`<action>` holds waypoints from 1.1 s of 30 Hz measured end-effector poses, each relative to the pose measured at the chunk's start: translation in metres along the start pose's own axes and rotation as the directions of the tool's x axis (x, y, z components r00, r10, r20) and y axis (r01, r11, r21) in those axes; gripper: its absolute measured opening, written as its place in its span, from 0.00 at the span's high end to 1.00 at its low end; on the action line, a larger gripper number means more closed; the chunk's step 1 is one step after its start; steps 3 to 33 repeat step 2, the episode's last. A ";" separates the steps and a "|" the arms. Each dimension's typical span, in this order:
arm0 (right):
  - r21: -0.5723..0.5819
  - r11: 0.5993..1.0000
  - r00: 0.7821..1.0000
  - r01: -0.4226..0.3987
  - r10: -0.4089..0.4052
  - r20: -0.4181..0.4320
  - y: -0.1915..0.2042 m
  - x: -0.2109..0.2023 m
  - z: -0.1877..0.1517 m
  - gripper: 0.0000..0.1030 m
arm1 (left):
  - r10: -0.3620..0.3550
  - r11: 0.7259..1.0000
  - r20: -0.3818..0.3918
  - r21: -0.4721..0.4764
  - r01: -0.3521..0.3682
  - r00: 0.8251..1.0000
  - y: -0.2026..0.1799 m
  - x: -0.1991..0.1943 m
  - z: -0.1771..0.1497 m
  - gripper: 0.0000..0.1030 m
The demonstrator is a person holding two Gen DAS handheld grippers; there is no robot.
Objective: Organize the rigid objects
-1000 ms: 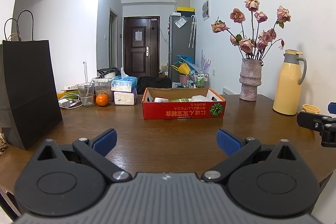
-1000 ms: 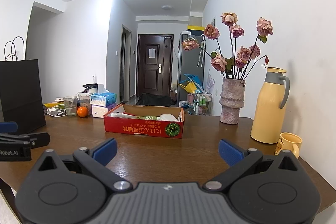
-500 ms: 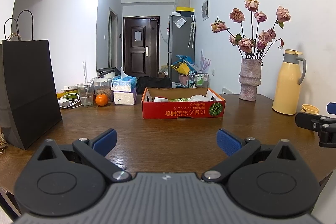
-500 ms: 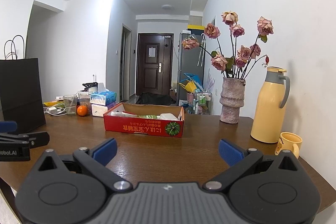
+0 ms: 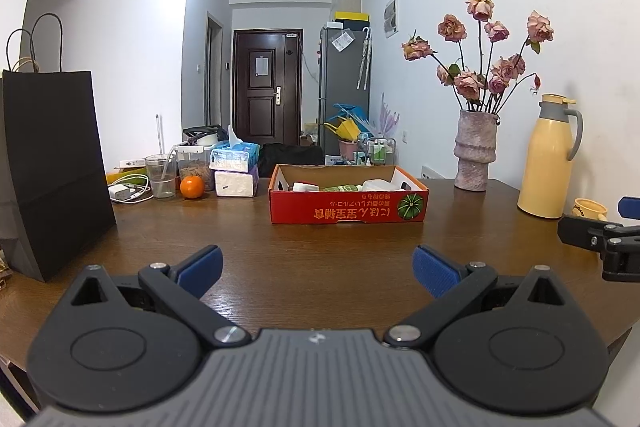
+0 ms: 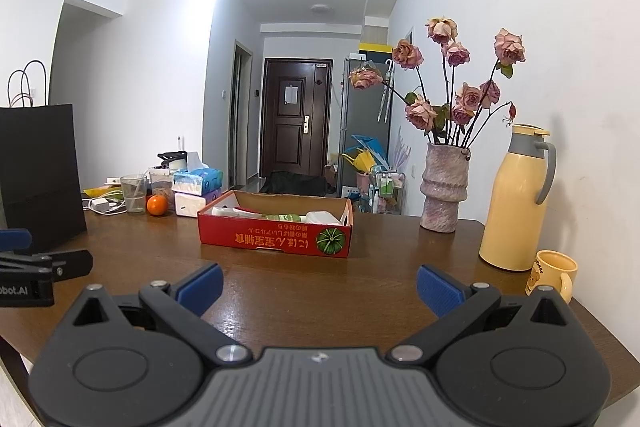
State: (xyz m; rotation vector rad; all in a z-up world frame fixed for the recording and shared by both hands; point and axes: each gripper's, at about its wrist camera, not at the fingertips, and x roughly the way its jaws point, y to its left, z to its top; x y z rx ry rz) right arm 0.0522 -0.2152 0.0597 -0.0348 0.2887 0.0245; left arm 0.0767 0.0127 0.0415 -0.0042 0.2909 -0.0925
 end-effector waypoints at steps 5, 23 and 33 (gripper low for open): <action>0.000 1.000 1.000 -0.002 0.002 -0.006 -0.001 0.004 0.001 0.00 | -0.003 1.000 0.003 -0.010 0.003 1.000 0.002 0.004 0.000 0.00; 0.000 1.000 1.000 -0.002 0.002 -0.006 -0.001 0.004 0.001 0.00 | -0.003 1.000 0.003 -0.010 0.003 1.000 0.002 0.004 0.000 0.00; 0.000 1.000 1.000 -0.002 0.002 -0.006 -0.001 0.004 0.001 0.00 | -0.003 1.000 0.003 -0.010 0.003 1.000 0.002 0.004 0.000 0.00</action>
